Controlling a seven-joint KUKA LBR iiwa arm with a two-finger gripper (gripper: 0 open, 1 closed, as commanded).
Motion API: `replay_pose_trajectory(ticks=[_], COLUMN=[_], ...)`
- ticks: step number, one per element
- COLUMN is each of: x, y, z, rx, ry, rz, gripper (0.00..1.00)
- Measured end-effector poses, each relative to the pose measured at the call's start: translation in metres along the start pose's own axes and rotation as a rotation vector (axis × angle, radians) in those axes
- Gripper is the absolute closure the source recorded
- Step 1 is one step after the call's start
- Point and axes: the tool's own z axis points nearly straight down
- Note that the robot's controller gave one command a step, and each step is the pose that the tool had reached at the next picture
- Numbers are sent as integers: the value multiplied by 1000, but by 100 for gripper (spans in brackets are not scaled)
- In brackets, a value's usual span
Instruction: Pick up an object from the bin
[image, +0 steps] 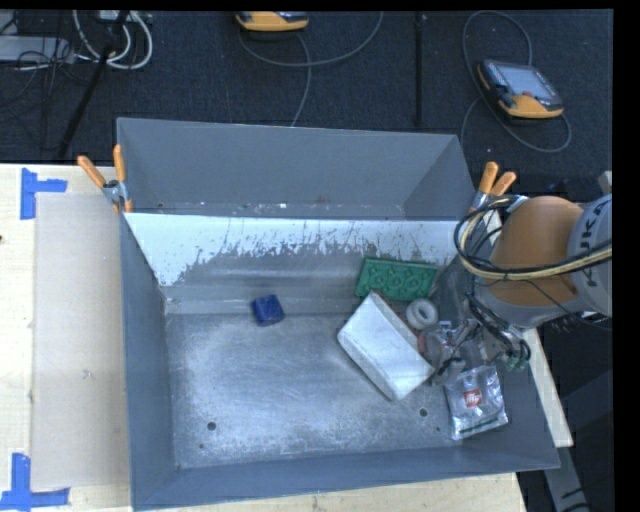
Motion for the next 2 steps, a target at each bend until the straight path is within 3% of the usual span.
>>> replay_pose_trajectory(ticks=[1,2], x=[15,16], y=[15,16], z=[-122,-117], rx=[11,9], ry=[-32,-25], rz=[-57,-59], gripper=[100,0])
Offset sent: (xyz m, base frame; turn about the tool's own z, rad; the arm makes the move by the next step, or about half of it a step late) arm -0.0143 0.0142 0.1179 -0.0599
